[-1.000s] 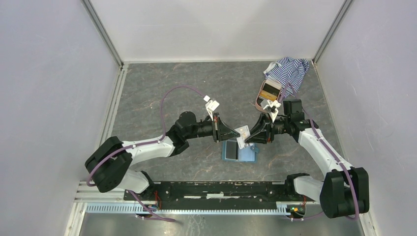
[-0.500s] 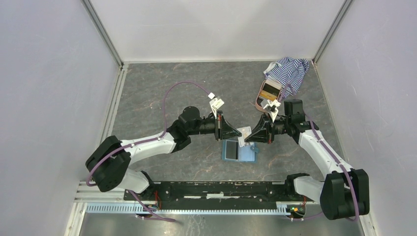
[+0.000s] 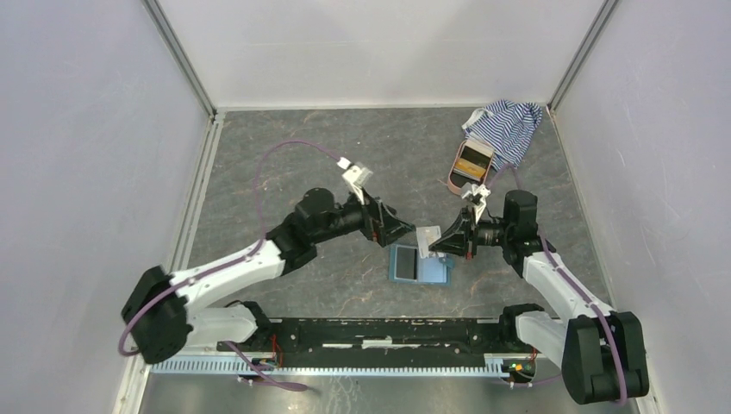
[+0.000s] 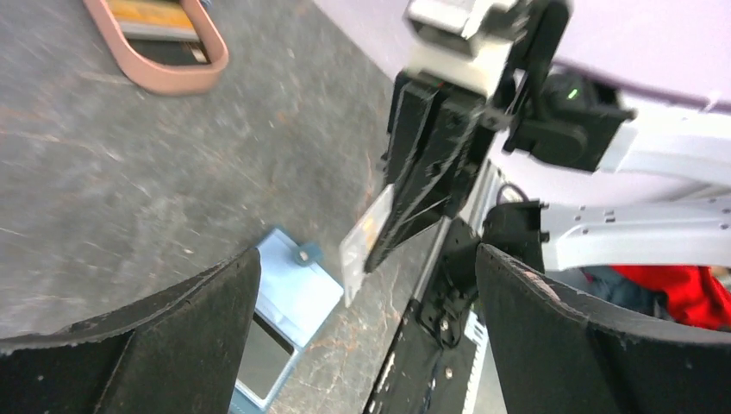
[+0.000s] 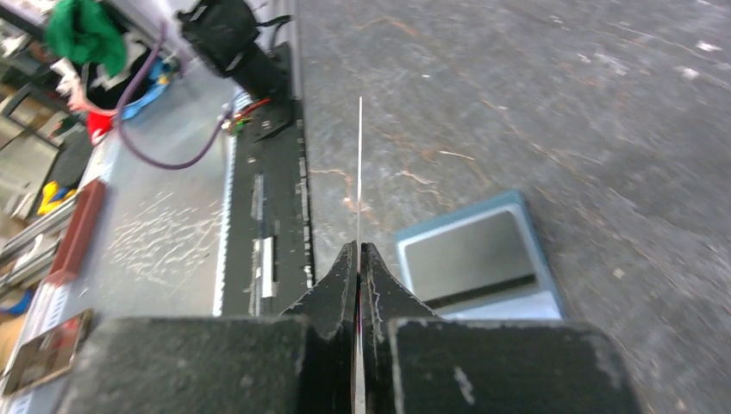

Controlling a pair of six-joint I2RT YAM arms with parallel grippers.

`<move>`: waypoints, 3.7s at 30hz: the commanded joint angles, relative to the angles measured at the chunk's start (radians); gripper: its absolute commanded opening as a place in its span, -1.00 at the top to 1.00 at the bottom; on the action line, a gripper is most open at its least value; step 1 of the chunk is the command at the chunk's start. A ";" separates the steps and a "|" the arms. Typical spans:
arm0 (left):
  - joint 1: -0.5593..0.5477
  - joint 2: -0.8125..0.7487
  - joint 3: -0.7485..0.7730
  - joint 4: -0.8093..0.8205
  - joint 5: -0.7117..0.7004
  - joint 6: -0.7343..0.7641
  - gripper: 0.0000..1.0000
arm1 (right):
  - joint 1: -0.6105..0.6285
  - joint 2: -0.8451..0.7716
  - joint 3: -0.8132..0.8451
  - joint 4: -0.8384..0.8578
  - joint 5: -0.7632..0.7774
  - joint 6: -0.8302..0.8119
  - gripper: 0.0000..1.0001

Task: Put the credit cards into the card holder
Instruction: Insert the credit card into the card holder.

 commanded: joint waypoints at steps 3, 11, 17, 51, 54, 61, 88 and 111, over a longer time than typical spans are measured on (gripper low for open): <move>0.006 -0.265 -0.150 -0.063 -0.300 0.057 -1.00 | -0.044 0.031 -0.077 0.180 0.183 0.159 1.00; 0.028 -0.232 -0.310 -0.011 -0.206 -0.172 -0.98 | -0.069 0.116 -0.097 0.226 0.174 0.230 1.00; 0.028 -0.149 -0.383 0.073 -0.188 -0.289 -0.94 | -0.157 0.193 -0.085 0.227 0.112 0.259 1.00; -0.035 0.551 -0.334 0.580 -0.060 -0.597 0.32 | -0.209 0.295 -0.022 0.100 0.093 0.170 1.00; -0.035 0.581 -0.344 0.625 -0.067 -0.611 0.65 | -0.211 0.294 -0.022 0.098 0.092 0.167 1.00; -0.035 0.467 -0.438 0.590 -0.216 -0.578 0.96 | -0.212 0.296 -0.022 0.089 0.093 0.152 1.00; 0.057 -0.297 -0.510 -0.165 -0.379 -0.384 -0.69 | -0.133 0.314 -0.010 0.040 0.050 0.056 1.00; 0.008 0.207 -0.466 0.952 -0.110 -0.580 -0.75 | 0.024 0.336 0.093 0.006 -0.056 0.060 1.00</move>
